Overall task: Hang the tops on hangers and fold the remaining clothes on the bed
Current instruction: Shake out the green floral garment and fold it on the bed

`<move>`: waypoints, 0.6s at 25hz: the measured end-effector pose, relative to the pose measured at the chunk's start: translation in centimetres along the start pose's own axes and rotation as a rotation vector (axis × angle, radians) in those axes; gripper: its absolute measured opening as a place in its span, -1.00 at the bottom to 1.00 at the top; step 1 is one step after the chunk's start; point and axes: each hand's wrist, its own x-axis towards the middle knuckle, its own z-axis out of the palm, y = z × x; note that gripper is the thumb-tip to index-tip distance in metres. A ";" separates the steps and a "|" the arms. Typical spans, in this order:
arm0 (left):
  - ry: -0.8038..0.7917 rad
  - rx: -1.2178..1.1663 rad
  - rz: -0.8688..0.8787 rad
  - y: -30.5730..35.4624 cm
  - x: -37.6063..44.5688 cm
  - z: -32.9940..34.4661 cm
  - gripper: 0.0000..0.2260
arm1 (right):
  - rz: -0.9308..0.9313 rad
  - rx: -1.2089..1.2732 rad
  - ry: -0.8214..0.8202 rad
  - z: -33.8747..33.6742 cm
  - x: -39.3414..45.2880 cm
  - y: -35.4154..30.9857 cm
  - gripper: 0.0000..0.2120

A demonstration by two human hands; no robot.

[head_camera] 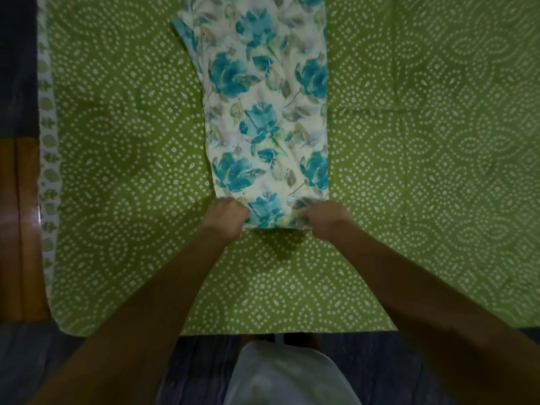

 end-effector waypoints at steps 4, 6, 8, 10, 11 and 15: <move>-0.312 -0.093 0.119 3.2 -3.7 4.0 -0.76 | -0.063 0.147 -0.202 3.5 -4.1 -2.2 -0.63; -0.464 -0.128 0.223 4.9 -5.8 6.2 -0.74 | -0.048 0.237 -0.388 6.1 -6.2 -3.1 -0.70; -0.687 -0.123 0.331 6.6 -7.3 7.6 -0.71 | -0.021 0.335 -0.606 8.2 -8.1 -4.4 -0.72; -0.876 -0.154 0.355 7.2 -7.6 7.1 -0.69 | -0.103 0.251 -0.850 7.9 -7.9 -4.8 -0.78; -0.849 -0.223 0.338 7.0 -7.3 6.0 -0.69 | -0.126 0.266 -0.916 6.7 -7.1 -4.6 -0.84; 0.451 -0.416 0.063 3.2 -1.9 0.6 -0.73 | -0.103 0.769 0.193 -1.9 -1.8 -1.6 -0.84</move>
